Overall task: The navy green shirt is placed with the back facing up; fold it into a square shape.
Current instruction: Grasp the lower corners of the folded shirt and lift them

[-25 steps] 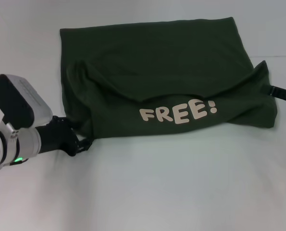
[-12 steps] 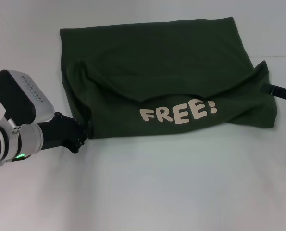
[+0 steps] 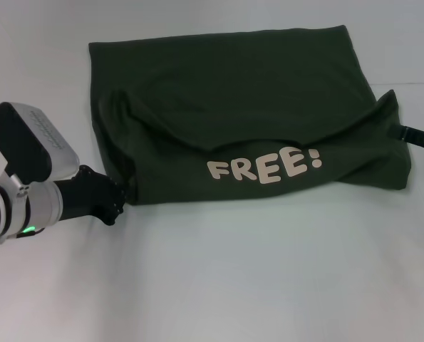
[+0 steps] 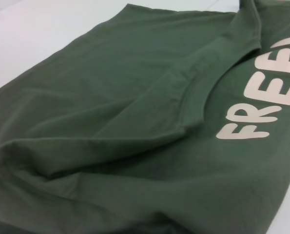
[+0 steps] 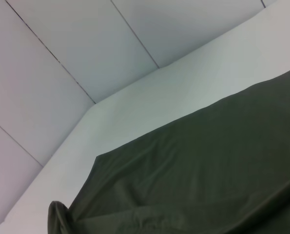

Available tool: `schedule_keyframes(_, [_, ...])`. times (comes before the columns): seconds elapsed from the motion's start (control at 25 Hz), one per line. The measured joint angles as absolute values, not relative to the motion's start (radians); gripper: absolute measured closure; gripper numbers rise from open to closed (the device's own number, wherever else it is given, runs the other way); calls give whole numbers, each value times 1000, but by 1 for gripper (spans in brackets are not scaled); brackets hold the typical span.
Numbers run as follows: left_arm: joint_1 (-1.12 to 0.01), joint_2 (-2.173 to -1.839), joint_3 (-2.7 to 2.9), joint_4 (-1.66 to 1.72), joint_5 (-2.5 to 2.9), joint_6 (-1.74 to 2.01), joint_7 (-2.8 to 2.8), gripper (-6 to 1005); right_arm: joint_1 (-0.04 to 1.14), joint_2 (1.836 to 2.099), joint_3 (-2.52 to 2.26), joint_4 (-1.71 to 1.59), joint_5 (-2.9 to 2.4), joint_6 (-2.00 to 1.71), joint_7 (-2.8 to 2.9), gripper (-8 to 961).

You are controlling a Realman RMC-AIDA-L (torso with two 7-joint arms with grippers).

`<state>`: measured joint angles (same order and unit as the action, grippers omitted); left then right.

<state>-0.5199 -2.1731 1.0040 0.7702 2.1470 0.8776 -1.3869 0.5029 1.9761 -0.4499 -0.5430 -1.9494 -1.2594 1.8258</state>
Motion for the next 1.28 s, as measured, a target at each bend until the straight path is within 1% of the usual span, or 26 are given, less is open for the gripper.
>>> schedule_keyframes(0.16, [-506,-2172,993,792,2149,887,-1407,997,502,1967,-460,-543,-1960,-1259,1840,374])
schedule_keyframes(0.32, [-488,-2172,984,820,2149,906,-1425,996,501,1950,-463,-543,-2015,-1259,1891,375])
schedule_keyframes(0.48, [-486,-2171,978,823,2149,916,-1432,996,500,1938,-461,-555,-2093,-1251,1965,375])
schedule_keyframes(0.64, [-486,-2171,977,824,2149,921,-1433,996,494,1920,-459,-558,-2132,-1241,2028,375])
schedule_keyframes(0.76, [-487,-2171,977,823,2149,919,-1433,996,489,1915,-459,-558,-2138,-1229,2046,375])
schedule_keyframes(0.92, [-491,-2170,977,817,2149,913,-1433,996,495,1919,-465,-548,-2138,-1191,2047,375])
schedule_keyframes(1.04, [-493,-2169,977,815,2148,911,-1433,996,507,1935,-471,-544,-2138,-1154,2035,375])
schedule_keyframes(1.16, [-495,-2169,976,814,2143,901,-1433,996,525,1958,-479,-537,-2139,-1123,2012,375])
schedule_keyframes(1.28, [-495,-2169,973,813,2141,895,-1433,996,537,1965,-497,-517,-2140,-1092,2004,375])
